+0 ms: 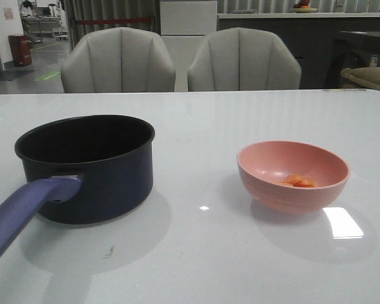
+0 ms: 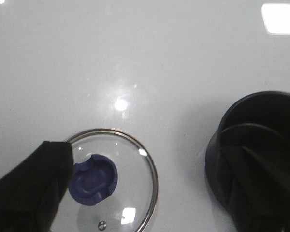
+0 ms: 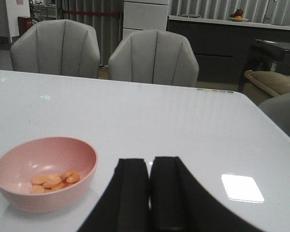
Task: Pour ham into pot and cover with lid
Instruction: 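Set the glass lid down on the table beside the saucepan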
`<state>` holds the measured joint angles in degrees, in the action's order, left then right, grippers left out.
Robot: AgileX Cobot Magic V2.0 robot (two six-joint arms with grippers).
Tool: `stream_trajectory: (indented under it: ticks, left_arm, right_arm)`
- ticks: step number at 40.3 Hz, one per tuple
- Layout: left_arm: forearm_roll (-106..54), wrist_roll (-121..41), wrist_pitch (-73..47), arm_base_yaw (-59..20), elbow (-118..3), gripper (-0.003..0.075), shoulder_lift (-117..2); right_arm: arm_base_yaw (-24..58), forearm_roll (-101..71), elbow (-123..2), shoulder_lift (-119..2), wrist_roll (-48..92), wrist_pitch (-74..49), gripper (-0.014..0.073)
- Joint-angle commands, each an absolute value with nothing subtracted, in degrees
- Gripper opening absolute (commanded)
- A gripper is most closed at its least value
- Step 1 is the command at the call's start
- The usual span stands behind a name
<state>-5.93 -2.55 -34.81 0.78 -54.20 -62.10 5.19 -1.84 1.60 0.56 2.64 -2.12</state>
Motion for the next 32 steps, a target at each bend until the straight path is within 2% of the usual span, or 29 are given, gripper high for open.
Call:
stream_trajectory:
  ticks: [1, 14, 27, 32]
  left_arm:
    - [-8.4, -2.2, -26.0, -0.5, -51.5, 0.0636, -54.7]
    - [-7.0, -2.2, -24.4, -13.6, -43.5, 0.0636, -35.0]
    - [-6.2, -2.2, -23.8, -15.3, -28.4, 0.0636, -15.1]
    - [-6.4, -2.2, -18.8, -15.3, -21.4, 0.0636, -6.7]
  right_arm:
    - [4.9, -1.4, 1.2, 1.7, 3.1, 2.8, 0.0159]
    - [4.9, -1.4, 1.2, 1.7, 3.1, 2.8, 0.0159]
    - [4.9, -1.4, 1.2, 1.7, 3.1, 4.8, 0.0159]
    - [5.0, -4.7, 1.0, 1.7, 2.2, 8.2, 0.0159]
